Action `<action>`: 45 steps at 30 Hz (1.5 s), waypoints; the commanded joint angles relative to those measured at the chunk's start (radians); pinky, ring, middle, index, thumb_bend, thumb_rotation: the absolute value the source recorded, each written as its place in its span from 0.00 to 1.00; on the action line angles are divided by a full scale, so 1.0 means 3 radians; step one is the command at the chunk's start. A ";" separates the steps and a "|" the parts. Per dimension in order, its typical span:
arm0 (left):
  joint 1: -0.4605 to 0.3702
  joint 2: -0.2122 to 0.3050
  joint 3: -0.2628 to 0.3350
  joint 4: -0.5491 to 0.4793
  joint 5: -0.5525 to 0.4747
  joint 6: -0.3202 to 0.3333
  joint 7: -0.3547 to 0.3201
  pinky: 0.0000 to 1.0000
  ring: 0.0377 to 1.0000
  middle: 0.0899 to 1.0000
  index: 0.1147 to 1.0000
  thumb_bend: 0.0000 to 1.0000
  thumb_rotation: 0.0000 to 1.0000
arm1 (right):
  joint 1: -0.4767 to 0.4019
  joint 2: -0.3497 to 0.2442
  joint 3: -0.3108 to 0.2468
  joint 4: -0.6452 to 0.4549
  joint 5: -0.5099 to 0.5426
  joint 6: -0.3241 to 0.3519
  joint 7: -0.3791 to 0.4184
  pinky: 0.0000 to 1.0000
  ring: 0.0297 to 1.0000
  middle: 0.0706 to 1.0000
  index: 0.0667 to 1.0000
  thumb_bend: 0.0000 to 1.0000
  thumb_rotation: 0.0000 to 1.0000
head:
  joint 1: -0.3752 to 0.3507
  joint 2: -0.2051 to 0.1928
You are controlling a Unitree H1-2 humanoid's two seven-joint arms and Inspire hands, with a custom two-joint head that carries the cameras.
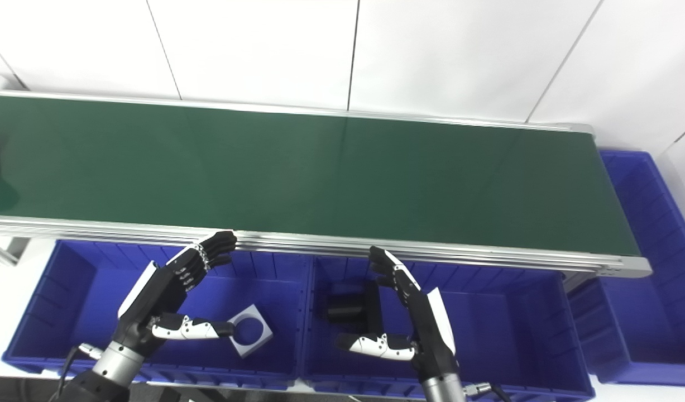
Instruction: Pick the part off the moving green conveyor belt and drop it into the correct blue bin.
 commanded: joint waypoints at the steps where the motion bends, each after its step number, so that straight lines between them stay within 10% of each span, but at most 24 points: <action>1: -0.0032 0.0029 0.0014 -0.0079 -0.0024 -0.0074 0.0010 0.85 0.87 0.86 0.83 0.86 0.10 | -0.0029 0.0012 -0.0008 -0.0049 0.0022 -0.0083 -0.0020 0.79 0.84 0.85 0.86 0.90 0.29 | 0.0005 0.0004; 10: -0.0032 0.0030 0.0013 -0.0094 -0.0037 -0.0051 0.0005 0.86 0.88 0.86 0.84 0.87 0.10 | -0.0025 0.0007 -0.0008 -0.0054 0.0057 -0.0084 -0.0008 0.79 0.84 0.85 0.87 0.89 0.28 | 0.0080 -0.0003; 16: -0.0043 -0.0082 -0.0067 -0.0019 0.0065 -0.0165 0.0035 0.86 0.87 0.86 0.82 0.86 0.08 | 0.0008 -0.0110 -0.0055 -0.0094 0.0168 -0.0098 0.0047 0.79 0.84 0.86 0.88 0.85 0.24 | 0.1122 -0.0230; 20: -0.0002 -0.0219 -0.0143 -0.0027 0.0294 -0.0130 0.0147 0.86 0.88 0.86 0.82 0.87 0.10 | 0.0008 -0.0191 -0.0104 -0.0034 0.0273 -0.0233 0.0058 0.81 0.84 0.87 0.87 0.83 0.19 | 0.1342 -0.0354; 45: 0.0002 -0.0256 -0.0184 0.0282 0.0339 -0.0395 0.0237 0.87 0.90 0.88 0.83 0.87 0.08 | 0.0030 -0.0186 -0.0107 0.0059 0.0201 -0.0334 0.0055 0.77 0.83 0.85 0.85 0.85 0.04 | 0.1066 -0.0794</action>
